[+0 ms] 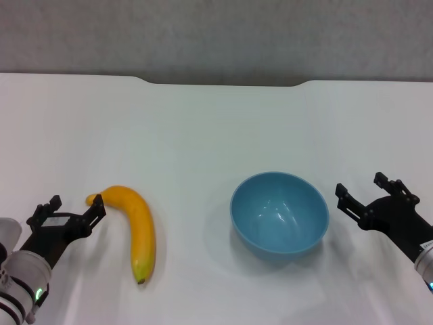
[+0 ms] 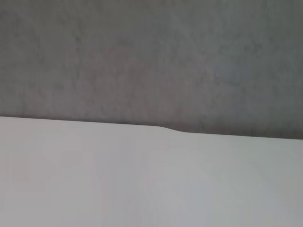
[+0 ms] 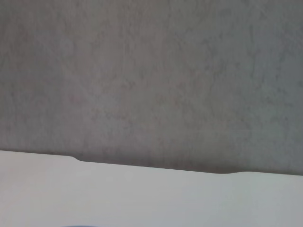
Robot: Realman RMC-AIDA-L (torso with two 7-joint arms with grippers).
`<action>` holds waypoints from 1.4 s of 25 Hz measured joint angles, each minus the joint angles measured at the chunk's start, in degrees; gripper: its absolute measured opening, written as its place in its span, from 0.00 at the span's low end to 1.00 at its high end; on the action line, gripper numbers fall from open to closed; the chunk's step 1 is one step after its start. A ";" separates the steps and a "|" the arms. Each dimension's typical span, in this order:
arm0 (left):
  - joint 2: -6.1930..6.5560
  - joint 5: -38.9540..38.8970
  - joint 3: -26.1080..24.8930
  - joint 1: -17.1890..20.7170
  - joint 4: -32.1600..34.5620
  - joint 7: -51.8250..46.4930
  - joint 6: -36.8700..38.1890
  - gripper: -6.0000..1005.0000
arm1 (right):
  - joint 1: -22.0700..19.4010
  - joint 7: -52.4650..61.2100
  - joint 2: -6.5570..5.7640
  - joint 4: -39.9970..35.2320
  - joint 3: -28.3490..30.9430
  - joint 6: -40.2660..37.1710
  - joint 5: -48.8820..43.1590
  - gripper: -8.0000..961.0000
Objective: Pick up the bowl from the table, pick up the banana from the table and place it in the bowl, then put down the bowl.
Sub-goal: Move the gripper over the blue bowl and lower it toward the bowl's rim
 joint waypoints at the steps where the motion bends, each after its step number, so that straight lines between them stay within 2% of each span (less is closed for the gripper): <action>1: 0.00 0.00 0.05 -0.03 -0.03 0.00 -0.10 0.89 | -0.01 0.00 0.00 -0.02 0.04 0.03 0.00 0.92; 30: 0.15 -0.71 -0.37 -0.24 0.54 -0.46 0.76 0.87 | -0.30 0.08 -0.11 0.10 0.49 0.30 4.21 0.92; 35: 1.30 -0.99 -0.03 0.39 -2.32 -1.97 -0.69 0.87 | -0.46 -0.65 -0.61 0.74 -0.24 0.18 4.05 0.92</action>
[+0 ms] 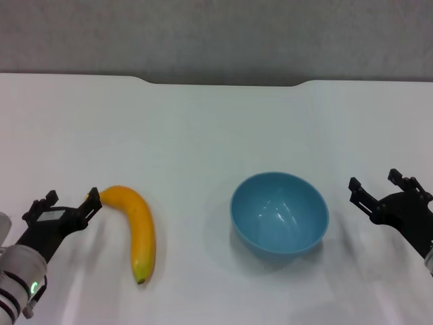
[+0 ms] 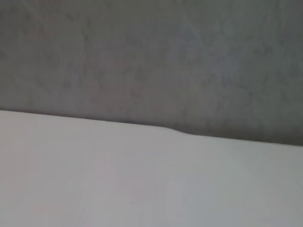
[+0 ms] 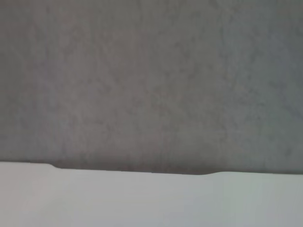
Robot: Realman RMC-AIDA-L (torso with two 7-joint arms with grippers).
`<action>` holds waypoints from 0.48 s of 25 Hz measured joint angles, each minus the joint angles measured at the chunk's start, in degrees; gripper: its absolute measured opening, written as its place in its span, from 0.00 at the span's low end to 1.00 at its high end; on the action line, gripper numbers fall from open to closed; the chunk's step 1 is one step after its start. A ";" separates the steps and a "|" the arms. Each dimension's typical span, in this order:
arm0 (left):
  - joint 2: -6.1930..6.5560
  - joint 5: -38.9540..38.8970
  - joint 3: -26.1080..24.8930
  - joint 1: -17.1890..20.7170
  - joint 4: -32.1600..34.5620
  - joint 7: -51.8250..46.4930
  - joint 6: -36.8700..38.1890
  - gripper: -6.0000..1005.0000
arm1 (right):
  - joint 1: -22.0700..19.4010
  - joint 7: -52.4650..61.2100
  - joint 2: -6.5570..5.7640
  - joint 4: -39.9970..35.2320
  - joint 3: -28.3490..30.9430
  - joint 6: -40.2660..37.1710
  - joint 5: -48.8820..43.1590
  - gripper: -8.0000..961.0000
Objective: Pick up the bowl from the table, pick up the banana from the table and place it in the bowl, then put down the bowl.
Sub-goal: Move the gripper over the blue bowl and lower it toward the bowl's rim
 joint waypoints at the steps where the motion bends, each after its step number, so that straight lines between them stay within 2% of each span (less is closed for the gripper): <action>1: 0.44 0.17 -0.13 0.72 -1.44 0.34 0.43 0.87 | -0.17 -0.15 -0.20 0.28 0.00 -0.50 -0.02 0.92; 5: 3.22 2.50 -1.15 3.99 -8.92 1.90 1.41 0.86 | -0.36 -0.24 -0.85 1.54 0.37 -2.03 -1.67 0.92; 6: 3.22 2.50 -1.15 3.99 -8.92 1.90 1.41 0.86 | -0.36 -0.25 -1.21 2.60 0.58 -2.13 -2.90 0.92; 7: 5.18 5.17 -2.82 6.11 -15.12 2.21 0.34 0.86 | -0.36 -0.27 -2.33 5.13 0.82 -1.56 -4.50 0.92; 8: 5.77 6.19 -3.55 6.98 -17.13 2.37 -0.33 0.86 | -0.33 -0.27 -3.26 6.95 0.87 -0.99 -5.00 0.92; 9: 6.53 7.59 -4.79 8.18 -20.02 2.66 -1.20 0.86 | -0.33 -0.27 -3.26 6.95 0.87 -0.99 -5.00 0.92; 10: 7.17 8.99 -6.06 9.41 -22.66 3.12 -2.63 0.86 | -0.24 -0.40 -5.54 12.45 1.34 2.15 -5.97 0.92; 11: 7.62 10.48 -7.35 10.52 -25.74 3.68 -4.11 0.86 | -0.24 -0.40 -5.54 12.45 1.34 2.15 -5.97 0.92; 12: 8.16 12.28 -9.49 12.14 -29.97 4.87 -7.30 0.86 | -0.29 -0.53 -6.48 15.04 1.93 4.22 -6.52 0.92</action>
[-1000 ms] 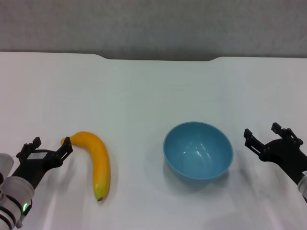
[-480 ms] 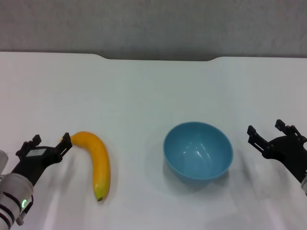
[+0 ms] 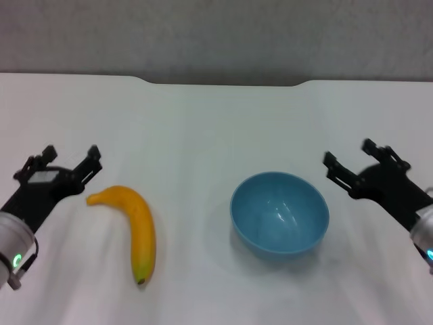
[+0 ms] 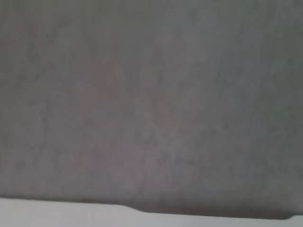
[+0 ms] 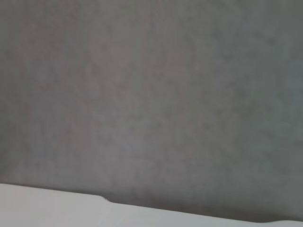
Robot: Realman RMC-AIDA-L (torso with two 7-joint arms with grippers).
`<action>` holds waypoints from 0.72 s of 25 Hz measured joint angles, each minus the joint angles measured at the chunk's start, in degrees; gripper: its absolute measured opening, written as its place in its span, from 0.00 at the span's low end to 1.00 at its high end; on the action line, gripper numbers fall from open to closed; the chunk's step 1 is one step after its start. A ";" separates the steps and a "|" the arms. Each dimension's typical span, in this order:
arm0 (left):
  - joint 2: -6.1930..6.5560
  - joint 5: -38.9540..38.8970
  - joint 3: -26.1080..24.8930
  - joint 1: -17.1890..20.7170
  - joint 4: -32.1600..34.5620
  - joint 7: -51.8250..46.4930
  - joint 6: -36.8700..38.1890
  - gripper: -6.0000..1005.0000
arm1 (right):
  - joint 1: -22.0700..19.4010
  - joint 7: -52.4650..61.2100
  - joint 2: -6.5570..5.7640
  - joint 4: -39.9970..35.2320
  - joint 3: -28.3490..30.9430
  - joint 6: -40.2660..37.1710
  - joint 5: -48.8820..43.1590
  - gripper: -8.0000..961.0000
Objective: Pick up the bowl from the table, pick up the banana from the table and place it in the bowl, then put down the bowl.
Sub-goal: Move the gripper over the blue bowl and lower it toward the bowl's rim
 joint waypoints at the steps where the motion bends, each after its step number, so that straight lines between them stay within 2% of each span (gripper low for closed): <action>1: 0.20 1.40 -1.60 1.13 -3.10 1.21 -3.04 0.86 | -0.45 -0.41 -1.17 3.60 1.37 2.97 -1.02 0.92; 2: -0.15 3.34 -5.73 3.07 -9.26 4.62 -10.17 0.86 | -1.19 -1.06 -2.28 7.11 2.96 6.65 -2.27 0.92; 3: -0.15 3.34 -5.73 3.07 -9.26 4.62 -10.17 0.86 | -2.21 -1.98 -3.30 11.57 5.31 11.06 -3.76 0.92; 4: -1.01 3.98 -8.42 4.32 -12.91 7.31 -15.31 0.86 | -3.47 -3.20 -4.11 15.90 7.95 16.22 -5.51 0.92; 5: -2.06 4.20 -10.81 5.42 -15.79 9.91 -19.76 0.86 | -4.70 -4.61 -4.48 20.34 10.95 22.15 -7.28 0.92; 6: -3.24 4.32 -12.98 6.55 -18.34 12.51 -24.02 0.86 | -5.87 -6.16 -4.20 23.91 13.87 27.45 -8.62 0.92; 7: -4.43 4.32 -14.78 7.26 -19.91 15.17 -28.00 0.86 | -7.08 -8.03 -3.60 27.68 17.19 34.00 -10.38 0.92; 8: -6.06 4.33 -17.26 7.98 -21.66 18.39 -32.72 0.86 | -8.13 -10.02 -2.48 30.79 20.36 39.34 -11.76 0.92; 9: -7.32 4.19 -19.11 8.37 -23.00 21.16 -36.79 0.86 | -9.21 -12.40 -0.90 34.19 23.83 45.24 -13.29 0.92; 10: -7.95 3.84 -20.57 8.41 -24.01 22.75 -39.79 0.86 | -10.06 -14.47 0.69 36.89 26.67 50.18 -14.61 0.92; 12: -8.45 2.27 -22.71 8.05 -25.76 24.41 -45.61 0.85 | -11.87 -21.14 5.61 43.13 34.57 63.74 -17.33 0.92; 15: -8.32 0.18 -26.62 6.36 -26.54 24.19 -52.77 0.85 | -11.97 -21.63 6.20 44.82 37.28 67.90 -17.06 0.92; 16: -8.44 0.11 -29.70 5.93 -26.54 24.17 -56.58 0.85 | -11.91 -21.04 6.06 45.02 37.92 68.34 -16.85 0.92; 18: -8.44 0.28 -31.30 5.90 -26.35 24.21 -58.15 0.85 | -11.87 -19.50 5.94 45.18 39.66 68.77 -16.44 0.92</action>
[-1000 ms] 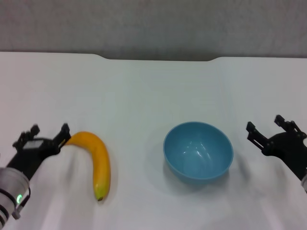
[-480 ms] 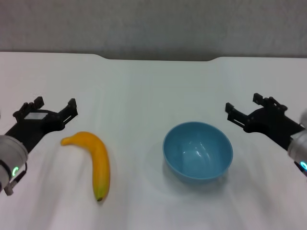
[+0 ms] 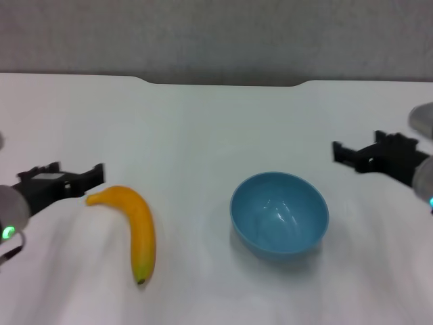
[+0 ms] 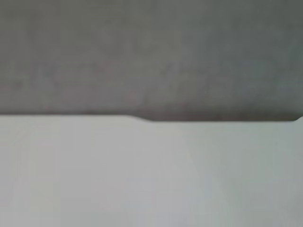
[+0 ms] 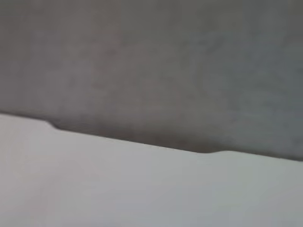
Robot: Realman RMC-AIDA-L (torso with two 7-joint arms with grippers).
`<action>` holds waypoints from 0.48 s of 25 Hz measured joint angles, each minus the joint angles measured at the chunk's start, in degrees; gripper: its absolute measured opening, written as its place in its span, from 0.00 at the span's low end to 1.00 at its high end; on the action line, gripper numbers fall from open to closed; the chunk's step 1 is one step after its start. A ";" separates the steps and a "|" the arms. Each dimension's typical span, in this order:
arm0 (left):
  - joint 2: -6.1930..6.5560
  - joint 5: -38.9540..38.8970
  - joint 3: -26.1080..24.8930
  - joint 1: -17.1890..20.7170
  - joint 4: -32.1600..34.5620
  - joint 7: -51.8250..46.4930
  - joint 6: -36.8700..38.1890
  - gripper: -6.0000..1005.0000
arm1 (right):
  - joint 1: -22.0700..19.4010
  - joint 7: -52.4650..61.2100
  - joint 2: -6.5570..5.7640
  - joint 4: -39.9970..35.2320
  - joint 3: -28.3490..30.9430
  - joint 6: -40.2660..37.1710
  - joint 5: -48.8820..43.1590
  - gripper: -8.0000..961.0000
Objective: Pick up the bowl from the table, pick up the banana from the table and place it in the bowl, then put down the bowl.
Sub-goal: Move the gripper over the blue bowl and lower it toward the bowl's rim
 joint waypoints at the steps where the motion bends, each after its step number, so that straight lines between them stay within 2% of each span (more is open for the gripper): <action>1: 0.00 0.17 -0.94 -0.01 0.13 0.08 -1.14 0.85 | 0.06 0.32 0.03 0.15 1.03 0.83 0.41 0.92; 3: 0.02 0.88 -3.61 -0.20 0.45 0.35 -3.87 0.85 | 0.85 0.34 -0.02 0.34 2.70 3.82 1.75 0.92; 6: 0.04 1.95 -6.30 -0.64 0.53 0.45 -6.62 0.85 | 3.97 -0.50 -0.09 0.35 6.99 13.36 3.49 0.92; 7: 0.03 2.12 -6.73 -0.73 0.50 0.47 -7.01 0.85 | 6.59 -1.24 -0.07 -0.19 9.81 19.75 3.74 0.92; 8: 0.04 2.25 -7.06 -0.81 0.45 0.47 -7.14 0.85 | 6.59 -1.24 -0.07 -0.19 9.81 19.75 3.74 0.92; 12: -0.04 2.47 -7.52 -1.28 0.97 0.75 -6.97 0.84 | 12.19 -5.12 -0.05 -4.06 13.80 28.07 7.45 0.91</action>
